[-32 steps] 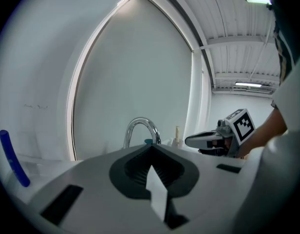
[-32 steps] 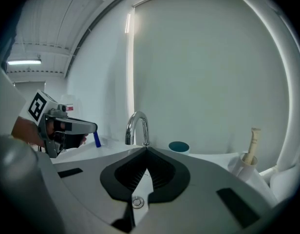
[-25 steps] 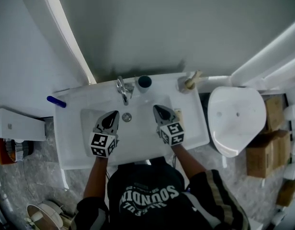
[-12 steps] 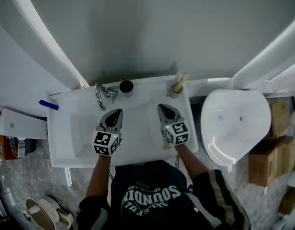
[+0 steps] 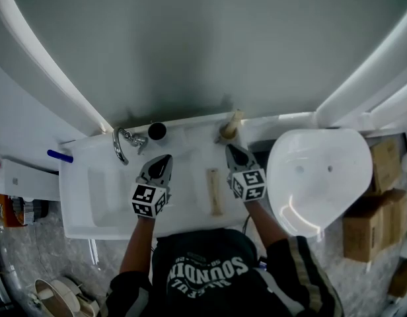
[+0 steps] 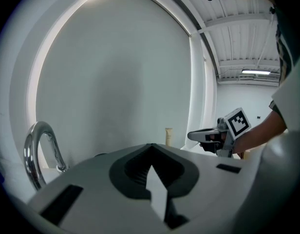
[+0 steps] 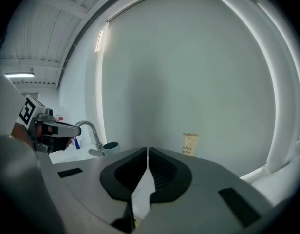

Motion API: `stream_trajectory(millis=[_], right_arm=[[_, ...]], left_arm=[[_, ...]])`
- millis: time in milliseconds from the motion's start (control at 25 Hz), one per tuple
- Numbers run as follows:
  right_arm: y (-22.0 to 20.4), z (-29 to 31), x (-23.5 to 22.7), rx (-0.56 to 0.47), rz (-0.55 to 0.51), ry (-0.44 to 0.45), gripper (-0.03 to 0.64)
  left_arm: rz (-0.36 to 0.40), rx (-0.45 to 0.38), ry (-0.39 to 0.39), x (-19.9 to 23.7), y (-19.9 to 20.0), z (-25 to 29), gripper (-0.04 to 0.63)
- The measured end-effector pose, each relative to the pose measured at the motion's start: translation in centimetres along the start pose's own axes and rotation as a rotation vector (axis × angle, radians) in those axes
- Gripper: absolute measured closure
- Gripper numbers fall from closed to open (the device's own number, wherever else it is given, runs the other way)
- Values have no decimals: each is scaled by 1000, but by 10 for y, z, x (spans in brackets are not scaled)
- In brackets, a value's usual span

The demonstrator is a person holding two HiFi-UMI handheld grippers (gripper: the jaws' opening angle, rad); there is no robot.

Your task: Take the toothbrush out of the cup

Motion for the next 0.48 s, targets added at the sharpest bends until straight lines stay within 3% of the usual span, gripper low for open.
stream_trajectory(millis=[120,240,480], right_arm=[[3,4,-16,-3,24,-19,609],[4,11,-25,0,49,-22,528],[0,22,-31,27,54,-46,512]], left_arm=[[-2,6,3,-5,0,4,597],[-6,12,12,-7,-1,4,597],[-17,17,27,-5,-4,-3,597]])
Point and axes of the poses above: the fingertips, and each gripper's own axes: z forward along the fingers, x to its left, y out of its top, the point moved 8 cm from there along -z, backward along the fingers, and after that the axes turned 7 degrees about x, right-handed, at the moved point
